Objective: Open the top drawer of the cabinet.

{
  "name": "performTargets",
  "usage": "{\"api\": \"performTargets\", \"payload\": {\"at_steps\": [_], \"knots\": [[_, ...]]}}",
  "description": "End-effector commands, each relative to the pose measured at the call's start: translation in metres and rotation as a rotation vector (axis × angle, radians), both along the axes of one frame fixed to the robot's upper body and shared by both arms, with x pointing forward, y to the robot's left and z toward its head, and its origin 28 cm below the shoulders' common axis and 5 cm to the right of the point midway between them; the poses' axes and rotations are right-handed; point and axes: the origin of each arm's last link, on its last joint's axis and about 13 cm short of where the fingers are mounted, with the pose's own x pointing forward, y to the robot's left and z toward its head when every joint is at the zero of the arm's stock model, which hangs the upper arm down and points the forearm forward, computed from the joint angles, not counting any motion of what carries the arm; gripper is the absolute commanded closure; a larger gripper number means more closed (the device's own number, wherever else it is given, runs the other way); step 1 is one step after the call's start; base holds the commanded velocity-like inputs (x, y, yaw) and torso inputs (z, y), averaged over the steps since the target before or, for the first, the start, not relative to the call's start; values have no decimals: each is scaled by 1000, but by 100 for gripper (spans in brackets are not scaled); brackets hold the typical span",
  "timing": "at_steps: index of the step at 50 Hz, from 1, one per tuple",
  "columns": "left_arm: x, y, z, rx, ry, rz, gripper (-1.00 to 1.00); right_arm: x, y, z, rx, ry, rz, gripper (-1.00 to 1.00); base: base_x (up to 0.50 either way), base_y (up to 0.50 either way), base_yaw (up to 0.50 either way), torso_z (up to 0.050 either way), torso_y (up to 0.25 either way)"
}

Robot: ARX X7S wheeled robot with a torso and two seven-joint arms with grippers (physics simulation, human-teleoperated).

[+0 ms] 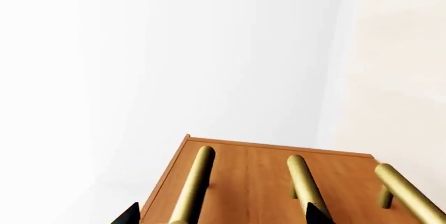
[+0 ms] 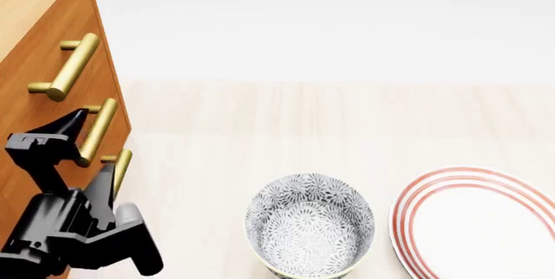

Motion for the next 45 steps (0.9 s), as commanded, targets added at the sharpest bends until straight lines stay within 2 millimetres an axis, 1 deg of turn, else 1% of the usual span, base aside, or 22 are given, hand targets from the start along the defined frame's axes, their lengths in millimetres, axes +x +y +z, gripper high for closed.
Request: {"api": "performTargets", "payload": {"at_steps": [1,11,23,45], "knots": [[6,1,13,-5,-11,4,-100,2,1,2,5,-11,1,-100,0,0,0,0,0],[9,2,15,-11,-4,10,-100,2,1,3,6,-13,-3,-100,0,0,0,0,0],[17,8,27,-3,-20,32,-100,2,0,3,7,-9,-4,-100,0,0,0,0,0],[27,11,40,2,-43,55,-100,1,1,2,7,-2,0,-100,0,0,0,0,0]]}}
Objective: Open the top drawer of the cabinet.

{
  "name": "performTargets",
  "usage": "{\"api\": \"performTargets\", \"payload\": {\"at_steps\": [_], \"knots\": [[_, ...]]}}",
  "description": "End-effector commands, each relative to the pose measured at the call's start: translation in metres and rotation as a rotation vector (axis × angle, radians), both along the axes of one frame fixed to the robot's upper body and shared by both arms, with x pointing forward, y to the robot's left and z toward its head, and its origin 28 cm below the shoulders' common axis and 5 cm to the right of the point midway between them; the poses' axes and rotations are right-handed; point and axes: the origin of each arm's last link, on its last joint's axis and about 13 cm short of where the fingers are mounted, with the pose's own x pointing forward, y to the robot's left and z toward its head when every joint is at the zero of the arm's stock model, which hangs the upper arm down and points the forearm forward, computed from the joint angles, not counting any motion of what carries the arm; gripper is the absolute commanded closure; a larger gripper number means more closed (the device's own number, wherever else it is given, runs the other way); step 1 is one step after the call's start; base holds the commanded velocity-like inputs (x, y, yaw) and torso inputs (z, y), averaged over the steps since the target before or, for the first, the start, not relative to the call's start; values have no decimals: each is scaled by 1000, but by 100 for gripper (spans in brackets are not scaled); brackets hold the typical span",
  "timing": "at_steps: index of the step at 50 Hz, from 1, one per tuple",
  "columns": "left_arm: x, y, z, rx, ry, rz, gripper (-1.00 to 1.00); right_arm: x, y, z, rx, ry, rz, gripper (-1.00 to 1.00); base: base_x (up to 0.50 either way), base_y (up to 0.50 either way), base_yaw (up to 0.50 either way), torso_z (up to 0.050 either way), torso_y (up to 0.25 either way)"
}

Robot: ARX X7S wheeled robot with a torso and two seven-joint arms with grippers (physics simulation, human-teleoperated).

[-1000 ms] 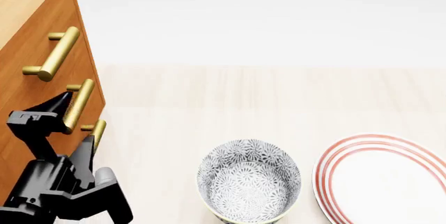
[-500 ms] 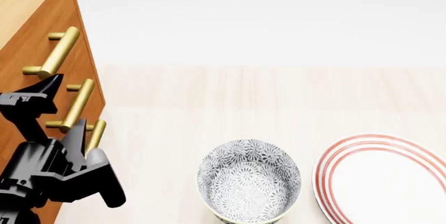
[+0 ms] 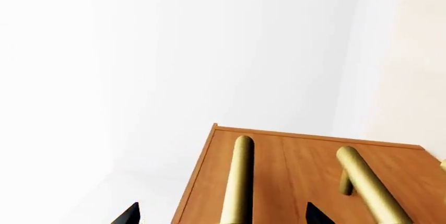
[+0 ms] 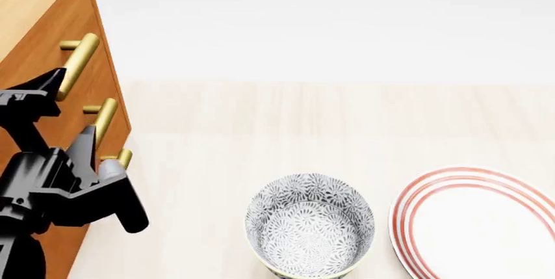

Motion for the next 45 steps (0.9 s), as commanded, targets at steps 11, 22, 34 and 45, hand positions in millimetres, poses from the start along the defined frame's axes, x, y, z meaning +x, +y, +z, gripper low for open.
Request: {"api": "performTargets", "payload": {"at_steps": [11,22,34,45], "knots": [[18,0,5,-20,23,21,-100,1,2,0,6,-5,6,-100,0,0,0,0,0],[24,-2,3,-25,42,27,-100,1,2,0,7,-4,5,-100,0,0,0,0,0],[30,4,1,-19,61,62,-100,1,2,0,7,-1,6,-100,0,0,0,0,0],[38,5,1,-23,65,71,-100,1,2,-1,7,1,7,-100,0,0,0,0,0]]}}
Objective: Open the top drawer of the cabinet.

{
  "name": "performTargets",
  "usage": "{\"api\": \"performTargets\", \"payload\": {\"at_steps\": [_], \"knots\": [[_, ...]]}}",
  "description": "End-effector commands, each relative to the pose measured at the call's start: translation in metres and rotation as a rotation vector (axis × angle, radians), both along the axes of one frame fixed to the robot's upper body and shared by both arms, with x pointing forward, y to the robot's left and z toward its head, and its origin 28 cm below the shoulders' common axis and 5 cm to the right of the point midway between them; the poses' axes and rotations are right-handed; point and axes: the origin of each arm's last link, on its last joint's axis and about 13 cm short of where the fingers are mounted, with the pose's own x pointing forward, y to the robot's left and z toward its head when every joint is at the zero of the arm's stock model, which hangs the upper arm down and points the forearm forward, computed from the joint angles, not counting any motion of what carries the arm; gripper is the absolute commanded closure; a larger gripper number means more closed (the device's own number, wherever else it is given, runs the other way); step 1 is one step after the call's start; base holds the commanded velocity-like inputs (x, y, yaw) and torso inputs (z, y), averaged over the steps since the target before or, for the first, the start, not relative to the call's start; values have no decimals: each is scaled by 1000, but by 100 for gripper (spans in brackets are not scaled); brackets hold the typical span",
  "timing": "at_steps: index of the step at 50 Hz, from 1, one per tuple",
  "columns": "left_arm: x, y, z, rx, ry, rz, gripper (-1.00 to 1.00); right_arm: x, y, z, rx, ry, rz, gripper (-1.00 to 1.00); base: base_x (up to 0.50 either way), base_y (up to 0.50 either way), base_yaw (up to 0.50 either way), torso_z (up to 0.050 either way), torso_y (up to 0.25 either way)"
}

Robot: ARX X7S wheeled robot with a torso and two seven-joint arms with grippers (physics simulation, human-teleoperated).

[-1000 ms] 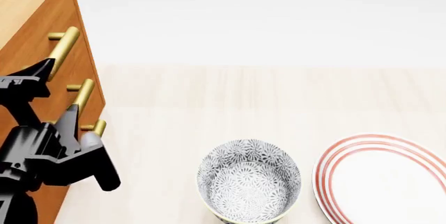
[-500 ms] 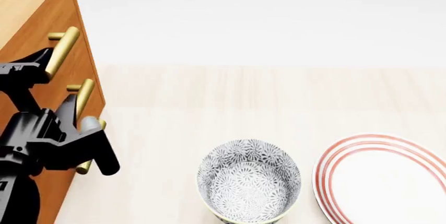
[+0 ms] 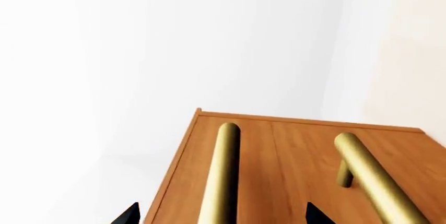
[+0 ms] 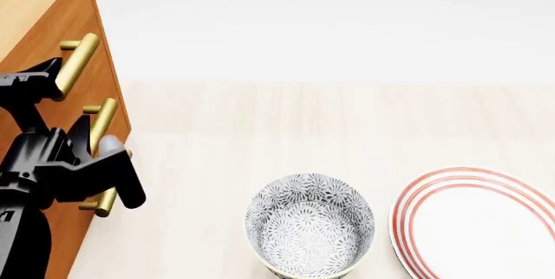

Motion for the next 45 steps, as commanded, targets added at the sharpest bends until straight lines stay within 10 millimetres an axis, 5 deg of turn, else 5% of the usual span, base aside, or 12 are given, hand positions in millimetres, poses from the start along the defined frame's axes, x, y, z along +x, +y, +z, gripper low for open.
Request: {"api": "performTargets", "payload": {"at_steps": [1,25,26,45], "knots": [[10,-2,2,-11,17,6,-100,2,1,1,6,-11,4,-100,0,0,0,0,0],[18,1,7,-11,12,20,-100,2,1,3,5,-12,-3,-100,0,0,0,0,0],[18,1,8,-12,7,20,100,2,0,3,5,-12,-3,-100,0,0,0,0,0],[18,-1,11,-5,-5,16,100,2,1,2,5,-4,0,-100,1,0,0,0,0]]}}
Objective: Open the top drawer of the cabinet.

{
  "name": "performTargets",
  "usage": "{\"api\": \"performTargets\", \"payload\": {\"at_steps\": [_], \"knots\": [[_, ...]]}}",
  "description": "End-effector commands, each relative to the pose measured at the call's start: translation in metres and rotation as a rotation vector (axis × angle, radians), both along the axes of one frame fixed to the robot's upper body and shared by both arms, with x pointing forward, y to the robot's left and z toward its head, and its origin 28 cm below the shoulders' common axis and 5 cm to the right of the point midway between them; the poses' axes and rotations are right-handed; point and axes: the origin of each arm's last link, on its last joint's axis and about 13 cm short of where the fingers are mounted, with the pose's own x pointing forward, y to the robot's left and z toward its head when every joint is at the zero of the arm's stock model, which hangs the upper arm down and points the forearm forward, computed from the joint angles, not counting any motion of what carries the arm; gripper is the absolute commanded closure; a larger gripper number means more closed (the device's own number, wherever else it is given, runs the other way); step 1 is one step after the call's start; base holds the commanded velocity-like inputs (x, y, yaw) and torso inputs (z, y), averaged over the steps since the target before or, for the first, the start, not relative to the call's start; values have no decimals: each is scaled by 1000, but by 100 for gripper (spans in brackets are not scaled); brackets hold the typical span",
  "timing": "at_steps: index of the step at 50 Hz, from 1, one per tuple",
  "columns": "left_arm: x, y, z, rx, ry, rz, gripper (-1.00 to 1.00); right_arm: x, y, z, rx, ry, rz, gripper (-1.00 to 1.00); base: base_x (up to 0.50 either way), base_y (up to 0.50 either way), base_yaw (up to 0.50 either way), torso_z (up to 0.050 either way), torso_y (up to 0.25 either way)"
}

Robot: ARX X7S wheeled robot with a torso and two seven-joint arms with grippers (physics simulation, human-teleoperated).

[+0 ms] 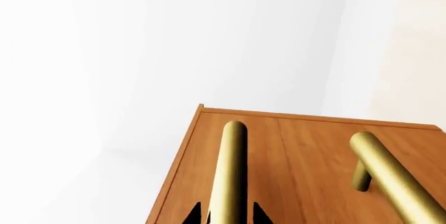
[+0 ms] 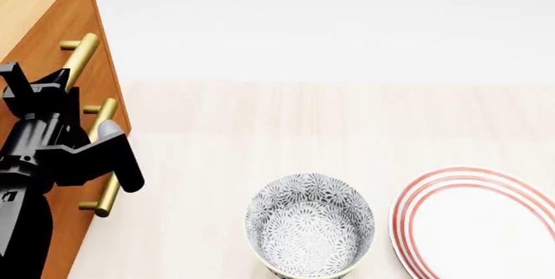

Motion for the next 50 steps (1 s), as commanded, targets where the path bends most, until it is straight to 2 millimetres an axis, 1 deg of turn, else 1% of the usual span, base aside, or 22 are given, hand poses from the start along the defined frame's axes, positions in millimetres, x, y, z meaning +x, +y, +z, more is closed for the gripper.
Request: {"api": "performTargets", "payload": {"at_steps": [1,6,9,27,32,39,40,50], "knots": [[3,-6,7,-6,-5,-11,100,1,2,1,6,-8,5,-100,0,0,0,0,0],[5,-12,12,0,-12,-33,100,0,2,0,7,-4,6,-100,6,0,-3,0,0],[7,-18,17,7,-23,-54,100,0,2,0,9,-1,7,-100,4,0,-4,0,0],[10,-54,22,27,-23,-167,100,0,1,-1,24,9,11,-100,6,0,-4,0,0],[10,-65,24,29,-26,-203,100,0,0,-1,27,10,13,-100,5,0,-3,0,0],[9,-87,32,47,-37,-271,100,-1,-1,-2,38,13,12,-100,7,0,-4,0,0],[9,-87,32,47,-37,-271,100,-1,-1,-2,38,13,12,-100,17,0,-6,0,0],[4,-112,36,57,-46,-348,100,-2,-3,-1,54,22,6,-100,5,0,-6,0,0]]}}
